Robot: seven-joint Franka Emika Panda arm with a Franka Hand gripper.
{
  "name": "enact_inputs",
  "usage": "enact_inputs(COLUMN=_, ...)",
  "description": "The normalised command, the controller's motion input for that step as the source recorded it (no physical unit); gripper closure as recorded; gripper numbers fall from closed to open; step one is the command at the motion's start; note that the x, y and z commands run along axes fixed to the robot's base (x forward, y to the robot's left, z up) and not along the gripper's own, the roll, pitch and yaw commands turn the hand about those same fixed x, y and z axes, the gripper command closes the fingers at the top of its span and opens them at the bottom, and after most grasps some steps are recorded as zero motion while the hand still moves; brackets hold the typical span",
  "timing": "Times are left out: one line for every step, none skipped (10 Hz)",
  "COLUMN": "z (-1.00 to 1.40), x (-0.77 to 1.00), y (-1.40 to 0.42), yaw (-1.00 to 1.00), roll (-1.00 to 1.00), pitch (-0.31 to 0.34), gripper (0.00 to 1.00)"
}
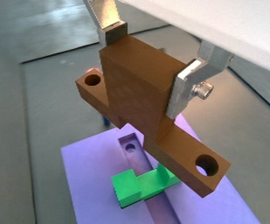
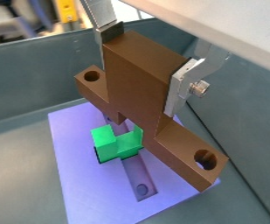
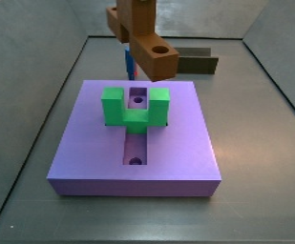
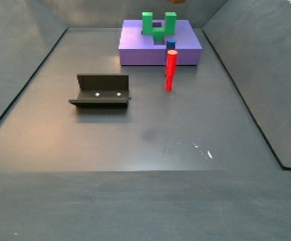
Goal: Pick up the brown object. Move up. Move to above the board. Insert the brown object.
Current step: Insert the brown object.
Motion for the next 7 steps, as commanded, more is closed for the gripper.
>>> enact_inputs(z=-0.23, x=0.29, y=0.0, yaw=-0.84, roll=-0.1, pitch=0.01, gripper=1.0)
enact_inputs(z=-0.35, x=0.19, y=0.0, yaw=-0.89, roll=-0.03, pitch=0.021, gripper=1.0)
enact_inputs(z=-0.38, x=0.05, y=0.0, yaw=-0.98, roll=0.0, pitch=0.027, gripper=1.0)
enact_inputs(z=-0.38, x=0.1, y=-0.04, yaw=-0.95, roll=0.0, pitch=0.003, gripper=1.0)
enact_inputs(z=-0.33, x=0.12, y=-0.25, yaw=-0.86, roll=0.09, pitch=0.0, gripper=1.0)
enact_inputs(z=-0.2, x=0.02, y=-0.37, yaw=-0.76, roll=0.2, pitch=0.0, gripper=1.0)
enact_inputs(z=-0.01, x=0.08, y=-0.67, yaw=-0.36, roll=0.3, pitch=0.0, gripper=1.0)
